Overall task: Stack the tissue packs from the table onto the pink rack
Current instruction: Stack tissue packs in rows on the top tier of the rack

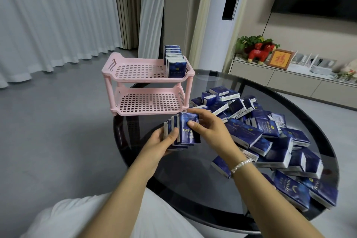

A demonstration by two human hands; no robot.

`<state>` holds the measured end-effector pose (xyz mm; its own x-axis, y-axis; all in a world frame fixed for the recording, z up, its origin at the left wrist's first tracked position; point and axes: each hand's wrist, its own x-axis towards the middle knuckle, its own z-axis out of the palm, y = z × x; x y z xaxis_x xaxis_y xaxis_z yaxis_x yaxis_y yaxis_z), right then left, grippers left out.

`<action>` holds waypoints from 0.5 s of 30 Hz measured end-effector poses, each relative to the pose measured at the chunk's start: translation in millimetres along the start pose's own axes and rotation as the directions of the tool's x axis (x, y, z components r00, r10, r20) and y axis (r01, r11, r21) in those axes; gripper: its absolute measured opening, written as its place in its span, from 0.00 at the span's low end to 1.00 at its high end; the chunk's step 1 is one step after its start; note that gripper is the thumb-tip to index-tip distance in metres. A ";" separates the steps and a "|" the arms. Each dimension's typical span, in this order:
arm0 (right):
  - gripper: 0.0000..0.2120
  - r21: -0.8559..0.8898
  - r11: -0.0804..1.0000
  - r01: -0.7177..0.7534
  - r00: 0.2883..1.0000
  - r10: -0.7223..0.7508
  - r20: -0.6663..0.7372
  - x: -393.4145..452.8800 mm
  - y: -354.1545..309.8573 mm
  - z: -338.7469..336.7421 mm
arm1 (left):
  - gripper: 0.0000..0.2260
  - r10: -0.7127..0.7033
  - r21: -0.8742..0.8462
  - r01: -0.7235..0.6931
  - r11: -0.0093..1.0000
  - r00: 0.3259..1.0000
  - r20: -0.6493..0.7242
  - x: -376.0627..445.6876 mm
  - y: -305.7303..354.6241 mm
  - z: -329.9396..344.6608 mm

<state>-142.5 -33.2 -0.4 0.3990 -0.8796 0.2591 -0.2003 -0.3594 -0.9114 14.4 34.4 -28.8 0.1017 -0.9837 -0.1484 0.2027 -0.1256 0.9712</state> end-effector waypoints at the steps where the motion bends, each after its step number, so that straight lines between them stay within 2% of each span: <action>1: 0.17 -0.016 1.000 0.004 1.000 -0.004 -0.002 0.2 -1.0 1.3 | 0.36 -0.010 0.008 0.010 1.000 1.000 -0.003 0.9 -0.3 -0.1; 4: 0.23 0.027 0.999 -0.019 0.997 0.017 0.071 1.9 -0.7 -0.1 | 0.41 -0.037 0.043 0.039 0.998 0.998 -0.043 3.0 -2.1 -2.3; 6: 0.28 0.202 0.968 -0.151 0.968 0.104 0.227 4.9 3.4 -8.0 | 0.38 -0.019 0.017 0.020 1.000 1.000 -0.018 6.0 -4.2 -6.9; 8: 0.32 0.322 0.895 -0.308 0.891 0.153 0.427 7.8 9.5 -15.1 | 0.36 0.018 0.015 -0.018 1.000 1.000 0.018 7.8 -4.7 -11.7; 11: 0.46 0.274 0.870 -0.409 0.765 0.164 0.623 12.0 21.6 -17.9 | 0.42 0.058 0.037 -0.063 0.997 0.992 0.108 7.5 -5.4 -17.2; 13: 0.45 0.250 0.883 -0.398 0.737 0.145 0.661 13.3 25.3 -17.1 | 0.46 0.060 0.113 -0.079 0.990 0.984 0.165 7.5 -5.6 -22.9; 15: 0.41 0.231 0.889 -0.394 0.740 0.158 0.653 13.7 25.7 -16.3 | 0.48 0.051 0.267 -0.101 0.958 0.981 0.189 7.0 -5.7 -29.2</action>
<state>-156.8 -59.5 -15.0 0.8483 -0.5044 -0.1612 -0.1285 0.0993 -0.9867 42.4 32.1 -40.8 -0.0738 -0.9954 -0.0609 -0.0762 -0.0552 0.9956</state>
